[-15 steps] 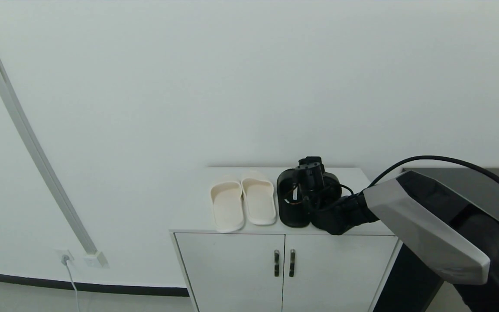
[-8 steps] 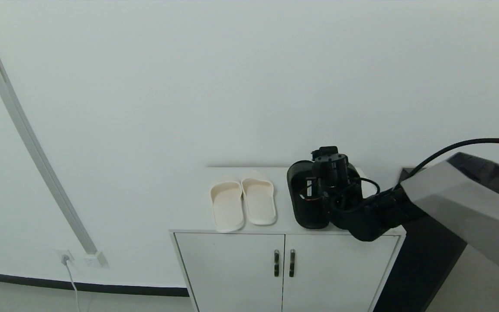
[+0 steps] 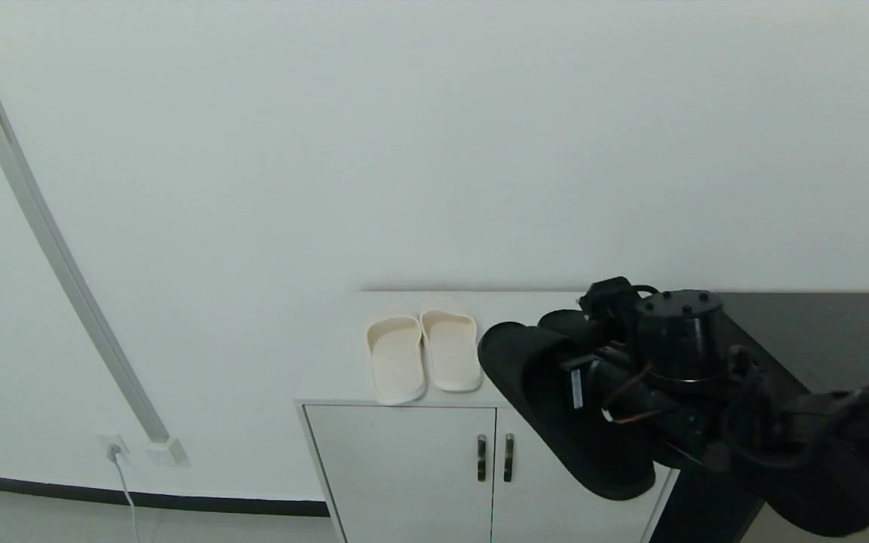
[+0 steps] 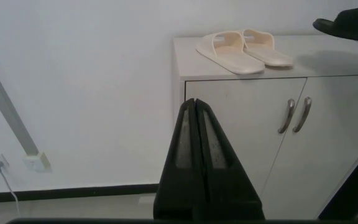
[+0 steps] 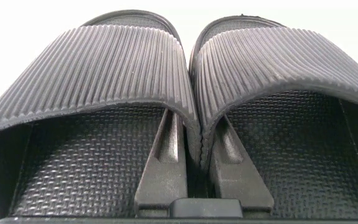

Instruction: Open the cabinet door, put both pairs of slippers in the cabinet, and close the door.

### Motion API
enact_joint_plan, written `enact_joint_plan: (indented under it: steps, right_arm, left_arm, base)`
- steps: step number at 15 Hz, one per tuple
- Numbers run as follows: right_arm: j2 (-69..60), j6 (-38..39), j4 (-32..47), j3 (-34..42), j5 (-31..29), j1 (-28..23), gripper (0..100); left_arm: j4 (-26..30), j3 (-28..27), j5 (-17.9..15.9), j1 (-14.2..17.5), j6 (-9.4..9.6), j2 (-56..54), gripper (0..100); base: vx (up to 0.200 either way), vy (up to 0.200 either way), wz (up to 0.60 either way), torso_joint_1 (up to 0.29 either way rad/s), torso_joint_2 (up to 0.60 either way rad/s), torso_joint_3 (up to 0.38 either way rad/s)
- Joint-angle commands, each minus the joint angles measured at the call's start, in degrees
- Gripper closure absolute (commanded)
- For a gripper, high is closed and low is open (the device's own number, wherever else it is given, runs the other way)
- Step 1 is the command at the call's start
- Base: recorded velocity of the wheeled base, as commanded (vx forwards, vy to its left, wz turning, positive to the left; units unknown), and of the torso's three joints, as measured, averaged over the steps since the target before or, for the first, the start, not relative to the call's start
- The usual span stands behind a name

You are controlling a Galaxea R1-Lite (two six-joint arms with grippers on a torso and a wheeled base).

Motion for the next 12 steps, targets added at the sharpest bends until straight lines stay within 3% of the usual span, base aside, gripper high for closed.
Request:
enact_joint_plan:
  steps: [1, 3, 10, 12]
  right_arm:
    - [-9.6, -0.1, -0.1, 7.9, 7.2, 1.4, 100]
    - [-12.4, -0.2, -0.1, 11.2, 12.2, 1.5, 100]
    - [-12.4, -0.6, 0.1, 13.0, 12.2, 2.6, 100]
    - [-12.1, -0.6, 0.0, 13.2, 12.2, 2.6, 100]
  left_arm:
    - [0.0, 0.0, 0.0, 0.0, 0.00, 0.0, 100]
    - [0.0, 0.0, 0.0, 0.0, -0.09, 0.0, 100]
    - [0.0, 0.0, 0.0, 0.0, -0.09, 0.0, 100]
    - [0.0, -0.1, 0.0, 0.0, -0.18, 0.0, 100]
  base:
    - [0.000, 0.000, 0.00, 0.000, 0.00, 0.000]
    - [0.000, 0.000, 0.00, 0.000, 0.00, 0.000]
    - [0.000, 0.000, 0.00, 0.000, 0.00, 0.000]
    - [-0.200, 0.000, 0.00, 0.000, 0.00, 0.005]
